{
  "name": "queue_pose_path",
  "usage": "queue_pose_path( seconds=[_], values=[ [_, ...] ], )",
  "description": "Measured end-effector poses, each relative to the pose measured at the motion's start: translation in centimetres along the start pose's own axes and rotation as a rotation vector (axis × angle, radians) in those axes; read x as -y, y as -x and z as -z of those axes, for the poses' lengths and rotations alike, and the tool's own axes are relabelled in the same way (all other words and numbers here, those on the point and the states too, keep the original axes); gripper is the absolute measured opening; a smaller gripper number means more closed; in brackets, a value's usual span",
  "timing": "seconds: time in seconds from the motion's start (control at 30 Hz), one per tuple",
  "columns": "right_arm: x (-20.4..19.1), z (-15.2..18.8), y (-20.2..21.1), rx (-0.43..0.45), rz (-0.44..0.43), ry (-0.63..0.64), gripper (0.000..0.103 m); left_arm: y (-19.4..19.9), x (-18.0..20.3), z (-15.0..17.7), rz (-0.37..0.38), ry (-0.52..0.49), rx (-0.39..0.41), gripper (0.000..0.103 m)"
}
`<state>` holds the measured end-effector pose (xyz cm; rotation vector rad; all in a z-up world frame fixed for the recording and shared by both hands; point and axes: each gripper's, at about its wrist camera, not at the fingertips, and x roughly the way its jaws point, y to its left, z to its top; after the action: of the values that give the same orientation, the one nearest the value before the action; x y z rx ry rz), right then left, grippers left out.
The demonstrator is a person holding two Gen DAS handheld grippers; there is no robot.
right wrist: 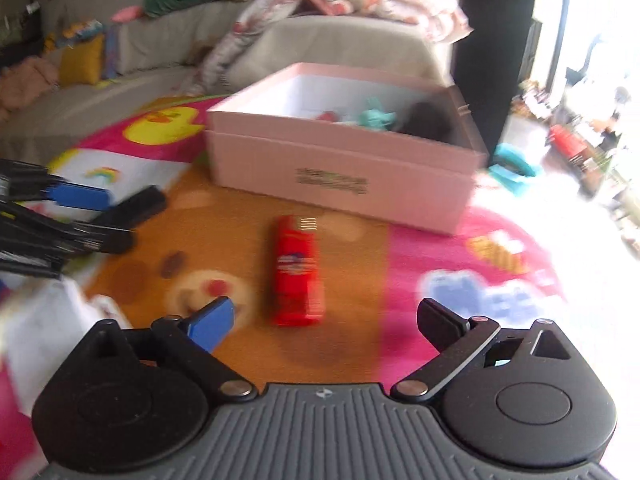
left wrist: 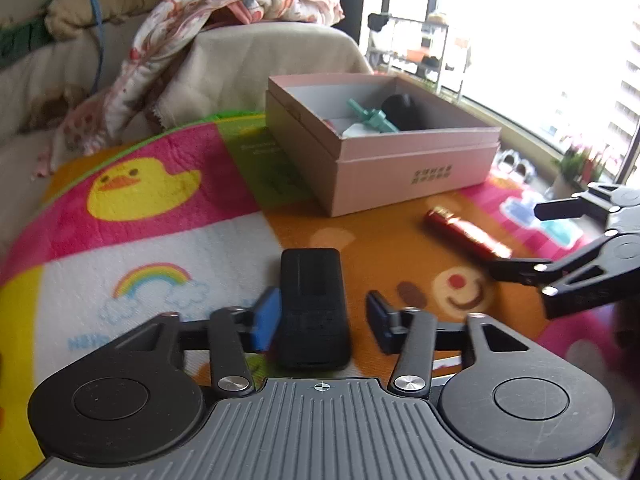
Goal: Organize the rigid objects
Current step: 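Position the right tool around the red lighter while the left tool holds the remote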
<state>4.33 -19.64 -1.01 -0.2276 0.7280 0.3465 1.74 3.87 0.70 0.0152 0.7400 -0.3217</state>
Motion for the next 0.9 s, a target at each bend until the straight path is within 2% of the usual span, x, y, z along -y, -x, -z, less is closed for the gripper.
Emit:
queue_pose_path(
  seconds=[0.07, 0.13, 0.17, 0.2, 0.27, 0.37, 0.5, 0.57, 0.9],
  values=[
    [0.7, -0.1, 0.1, 0.01, 0.105, 0.026, 0.098, 0.1, -0.4, 0.1, 0.021, 0.04, 0.0, 0.021],
    [1.3, -0.3, -0.1, 0.02, 0.23, 0.028, 0.097, 0.0, -0.5, 0.2, 0.018, 0.055, 0.009, 0.019],
    [1.7, -0.4, -0.2, 0.019, 0.258, 0.016, 0.097, 0.0, -0.5, 0.2, 0.002, 0.057, 0.012, 0.019],
    [2.0, -0.5, -0.2, 0.014, 0.245, -0.008, 0.097, 0.0, -0.5, 0.2, -0.024, 0.056, 0.017, 0.021],
    [2.4, -0.5, -0.2, -0.01, 0.152, -0.066, 0.097, -0.1, -0.5, 0.1, -0.061, 0.053, 0.026, 0.021],
    [2.0, -0.4, -0.7, -0.037, 0.042, -0.119, 0.097, 0.0, -0.5, 0.1, -0.05, 0.062, 0.026, 0.021],
    [0.8, -1.1, -1.8, -0.036, 0.022, -0.13, 0.098, 0.3, -0.4, 0.4, 0.037, 0.088, -0.001, 0.031],
    [0.3, -1.4, -2.4, -0.034, 0.017, -0.14, 0.103, 0.3, -0.1, 0.6, 0.065, 0.084, -0.012, 0.033],
    [-0.3, -1.5, -2.9, -0.02, 0.025, -0.145, 0.103, -0.7, 2.4, -1.2, 0.061, -0.025, -0.087, 0.034]
  ],
)
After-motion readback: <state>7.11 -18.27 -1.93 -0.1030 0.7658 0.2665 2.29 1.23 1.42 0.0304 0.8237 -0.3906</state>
